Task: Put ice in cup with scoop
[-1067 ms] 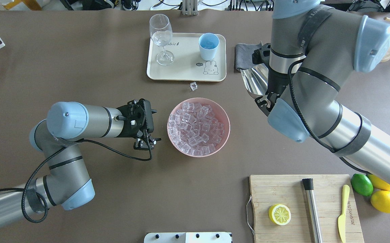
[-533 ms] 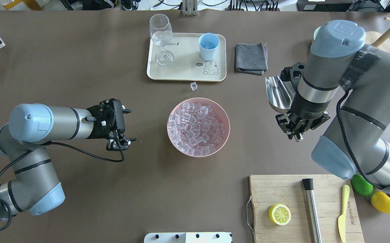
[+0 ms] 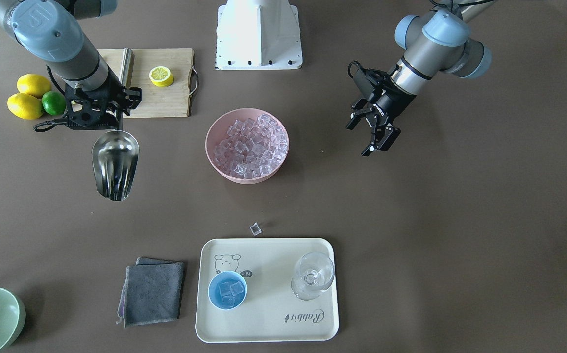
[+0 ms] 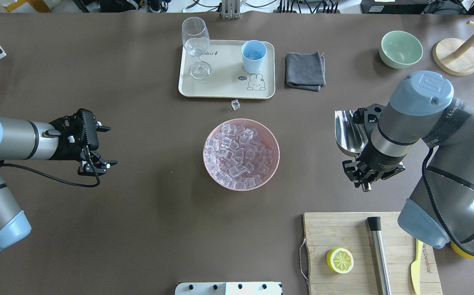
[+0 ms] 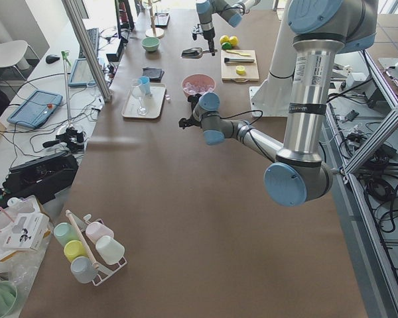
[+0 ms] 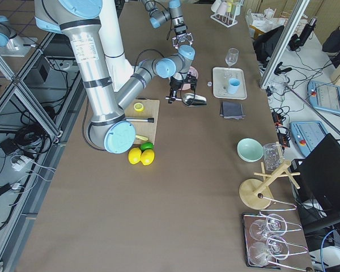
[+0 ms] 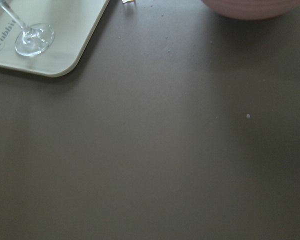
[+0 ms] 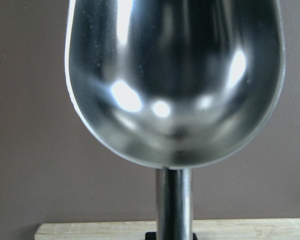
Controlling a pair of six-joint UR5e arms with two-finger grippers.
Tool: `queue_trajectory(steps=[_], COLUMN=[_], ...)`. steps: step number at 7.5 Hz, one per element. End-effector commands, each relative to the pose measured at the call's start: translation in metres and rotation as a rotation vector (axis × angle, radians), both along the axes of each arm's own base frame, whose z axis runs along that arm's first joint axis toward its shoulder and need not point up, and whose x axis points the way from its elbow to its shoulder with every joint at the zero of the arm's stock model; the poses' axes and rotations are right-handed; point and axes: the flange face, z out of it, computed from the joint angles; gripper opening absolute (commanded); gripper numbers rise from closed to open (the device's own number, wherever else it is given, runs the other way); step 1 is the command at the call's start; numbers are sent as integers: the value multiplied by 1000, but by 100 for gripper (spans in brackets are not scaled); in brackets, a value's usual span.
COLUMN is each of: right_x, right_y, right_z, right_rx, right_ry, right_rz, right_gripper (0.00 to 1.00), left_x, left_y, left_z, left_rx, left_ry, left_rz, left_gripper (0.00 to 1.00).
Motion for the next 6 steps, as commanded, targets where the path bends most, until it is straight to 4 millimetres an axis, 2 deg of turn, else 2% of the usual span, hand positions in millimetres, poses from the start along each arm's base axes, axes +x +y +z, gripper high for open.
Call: queue_trajectory(steps=[1, 3, 4, 6], right_x=[-18, -25, -26, -34], right_y=[1, -2, -3, -5], right_z=[31, 47, 51, 55], right_rx=[0, 0, 2, -1], right_ry=[13, 9, 18, 31], right_rz=[-8, -7, -5, -7], right_gripper=[0, 0, 0, 0], left_x=[-105, -184, -224, -288], left_y=[-31, -54, -59, -50], left_z=[80, 134, 169, 204], left_rx=[-200, -370, -454, -565], left_ry=[-29, 18, 29, 45], left_rz=[1, 4, -40, -137], left_gripper=[98, 98, 98, 98])
